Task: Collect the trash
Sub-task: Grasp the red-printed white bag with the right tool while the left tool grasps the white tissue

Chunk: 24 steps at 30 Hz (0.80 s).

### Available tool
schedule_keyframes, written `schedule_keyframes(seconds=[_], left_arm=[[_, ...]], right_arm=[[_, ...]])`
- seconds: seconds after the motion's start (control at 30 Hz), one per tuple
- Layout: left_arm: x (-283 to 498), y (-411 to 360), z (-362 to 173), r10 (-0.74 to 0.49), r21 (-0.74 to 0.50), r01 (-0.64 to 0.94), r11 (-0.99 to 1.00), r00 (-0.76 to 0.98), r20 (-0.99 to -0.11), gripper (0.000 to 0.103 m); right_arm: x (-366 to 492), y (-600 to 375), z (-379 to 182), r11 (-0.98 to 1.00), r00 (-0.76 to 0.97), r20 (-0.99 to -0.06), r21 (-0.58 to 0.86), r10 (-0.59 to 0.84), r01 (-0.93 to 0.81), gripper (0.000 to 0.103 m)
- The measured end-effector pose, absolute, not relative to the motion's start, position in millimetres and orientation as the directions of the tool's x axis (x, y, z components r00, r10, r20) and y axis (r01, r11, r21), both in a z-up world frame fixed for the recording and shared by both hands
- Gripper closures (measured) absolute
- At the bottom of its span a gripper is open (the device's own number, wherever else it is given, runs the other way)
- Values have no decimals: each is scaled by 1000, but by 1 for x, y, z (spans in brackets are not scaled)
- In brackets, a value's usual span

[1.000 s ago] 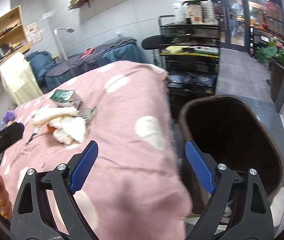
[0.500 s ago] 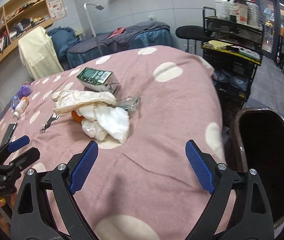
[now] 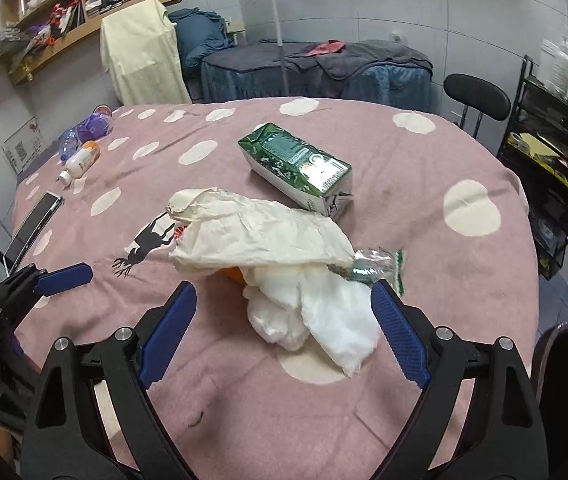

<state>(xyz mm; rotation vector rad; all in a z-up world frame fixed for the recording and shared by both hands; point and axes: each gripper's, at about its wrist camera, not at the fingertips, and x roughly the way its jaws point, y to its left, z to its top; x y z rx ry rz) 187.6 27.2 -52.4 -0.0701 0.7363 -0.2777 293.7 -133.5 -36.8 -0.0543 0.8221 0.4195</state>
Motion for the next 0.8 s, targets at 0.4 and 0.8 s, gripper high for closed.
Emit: schedule_keyframes(seconds=[0.4, 0.8], left_arm=[[197, 32, -59, -299, -196, 227, 954, 685, -665, 6], [211, 15, -58, -351, -238, 259, 936, 659, -665, 6]], right_arm=[[337, -118, -46, 908, 570, -745, 111, 345, -404, 38], [358, -103, -46, 885, 574, -748, 40, 334, -463, 92]])
